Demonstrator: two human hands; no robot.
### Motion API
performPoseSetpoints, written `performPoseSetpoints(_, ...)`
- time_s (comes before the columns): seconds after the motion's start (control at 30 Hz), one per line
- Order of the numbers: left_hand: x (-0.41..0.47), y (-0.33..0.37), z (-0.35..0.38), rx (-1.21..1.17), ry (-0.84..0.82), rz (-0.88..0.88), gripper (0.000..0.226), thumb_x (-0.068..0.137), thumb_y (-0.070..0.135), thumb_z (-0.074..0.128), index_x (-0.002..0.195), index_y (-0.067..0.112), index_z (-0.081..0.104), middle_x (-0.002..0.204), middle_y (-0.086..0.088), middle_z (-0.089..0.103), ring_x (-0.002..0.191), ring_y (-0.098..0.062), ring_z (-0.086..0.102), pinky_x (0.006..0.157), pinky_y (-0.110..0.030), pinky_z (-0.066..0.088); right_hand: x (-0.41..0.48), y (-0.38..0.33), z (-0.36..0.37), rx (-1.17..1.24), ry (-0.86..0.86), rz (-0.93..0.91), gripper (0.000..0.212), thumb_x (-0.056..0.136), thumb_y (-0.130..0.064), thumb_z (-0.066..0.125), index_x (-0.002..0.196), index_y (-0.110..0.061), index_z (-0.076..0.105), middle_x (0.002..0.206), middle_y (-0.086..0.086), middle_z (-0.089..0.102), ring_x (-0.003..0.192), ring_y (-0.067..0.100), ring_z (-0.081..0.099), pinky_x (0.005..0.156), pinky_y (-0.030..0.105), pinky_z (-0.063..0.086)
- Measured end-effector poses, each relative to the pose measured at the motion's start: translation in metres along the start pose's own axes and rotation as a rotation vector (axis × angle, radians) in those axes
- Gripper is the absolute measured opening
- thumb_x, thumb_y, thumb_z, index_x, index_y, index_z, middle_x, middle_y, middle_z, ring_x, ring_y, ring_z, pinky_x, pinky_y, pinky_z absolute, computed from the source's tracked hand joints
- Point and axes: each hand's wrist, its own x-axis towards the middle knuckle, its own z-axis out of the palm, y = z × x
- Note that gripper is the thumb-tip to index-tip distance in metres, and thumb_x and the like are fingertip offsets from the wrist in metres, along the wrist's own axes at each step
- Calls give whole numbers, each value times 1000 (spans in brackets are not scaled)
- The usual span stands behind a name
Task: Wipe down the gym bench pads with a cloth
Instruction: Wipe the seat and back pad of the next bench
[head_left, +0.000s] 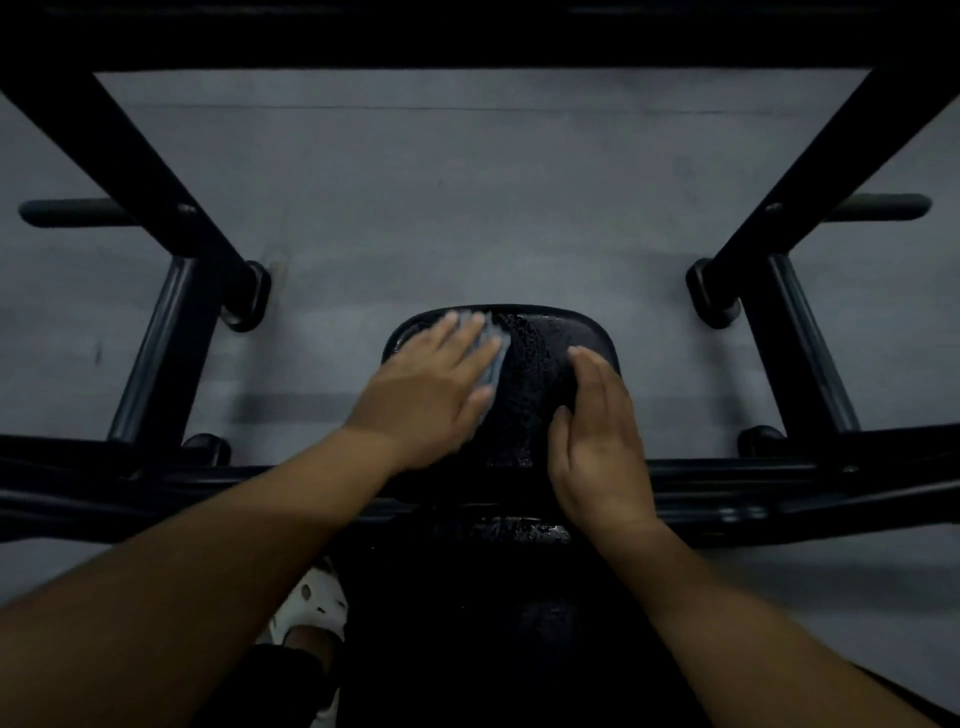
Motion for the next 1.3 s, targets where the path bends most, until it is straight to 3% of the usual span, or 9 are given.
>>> performPoseSetpoints(0.1, 59, 47, 0, -20, 2, -134, 61, 100, 48, 23, 156, 25, 29, 163, -9, 26, 150, -33, 21, 122, -44, 16, -1, 1, -3, 94, -1, 48, 60, 92, -32, 41, 144, -2, 39, 145, 16, 43, 135, 27, 38, 116, 30, 25)
performPoseSetpoints(0.2, 74, 91, 1, -39, -89, 66, 56, 104, 41, 34, 157, 27, 23, 167, -4, 11, 153, -31, 6, 124, -41, 6, 2, 6, -13, 212, 47, 107, 65, 88, -33, 44, 143, 2, 39, 143, 20, 43, 133, 29, 39, 115, 37, 29)
performPoseSetpoints(0.4, 4, 80, -9, -193, -57, 406, 67, 92, 36, 44, 153, 10, 34, 159, -9, 34, 149, -26, 23, 121, -45, 22, 16, 6, -27, -11, 28, 52, 53, 95, -35, 39, 138, -6, 49, 140, 14, 50, 133, 28, 42, 115, 39, 30)
performPoseSetpoints(0.53, -15, 37, -19, -317, 135, 51, 65, 87, 33, 36, 146, 9, 48, 159, -11, 36, 147, -28, 30, 121, -48, 23, 9, -25, -9, -49, -116, -10, 58, 97, -40, 37, 144, -8, 46, 151, 14, 42, 141, 29, 35, 118, 36, 24)
performPoseSetpoints(0.67, -37, 7, -4, -313, 55, -399, 62, 102, 37, 33, 157, 12, 22, 168, -7, 9, 154, -24, 6, 125, -42, 13, -9, -38, 20, -341, -228, -24, 70, 99, -53, 31, 152, -8, 34, 159, 15, 32, 149, 31, 23, 120, 42, 20)
performPoseSetpoints(0.87, -38, 14, 8, -277, 69, -423, 63, 105, 35, 32, 159, 12, 11, 168, -5, -2, 155, -22, -3, 124, -36, 10, 66, -46, 50, -384, -253, 120, 67, 102, -42, 39, 155, -5, 21, 162, 16, 23, 151, 30, 14, 123, 41, 10)
performPoseSetpoints(1.07, -40, 9, 10, -309, 70, -412, 63, 101, 35, 24, 159, 13, 14, 168, -3, 2, 155, -21, 1, 124, -39, 14, 23, -19, -3, -277, -518, -329, 67, 96, -50, 43, 150, -10, 38, 157, 13, 35, 147, 28, 29, 119, 42, 27)
performPoseSetpoints(1.2, -37, 9, 15, -305, 73, -436, 61, 105, 33, 30, 160, 16, 10, 168, 1, -2, 154, -18, -3, 124, -36, 12, 63, 12, 6, -429, -314, 234, 75, 97, -59, 41, 153, -11, 30, 162, 22, 16, 150, 36, 12, 123, 44, 11)
performPoseSetpoints(1.3, -37, 11, 13, -294, 65, -437, 61, 105, 32, 33, 160, 15, 11, 168, -1, -1, 154, -19, -2, 124, -37, 12, 51, -28, 30, -447, -324, 138, 73, 101, -54, 29, 156, -8, 22, 163, 22, 12, 152, 35, 7, 123, 44, 5)
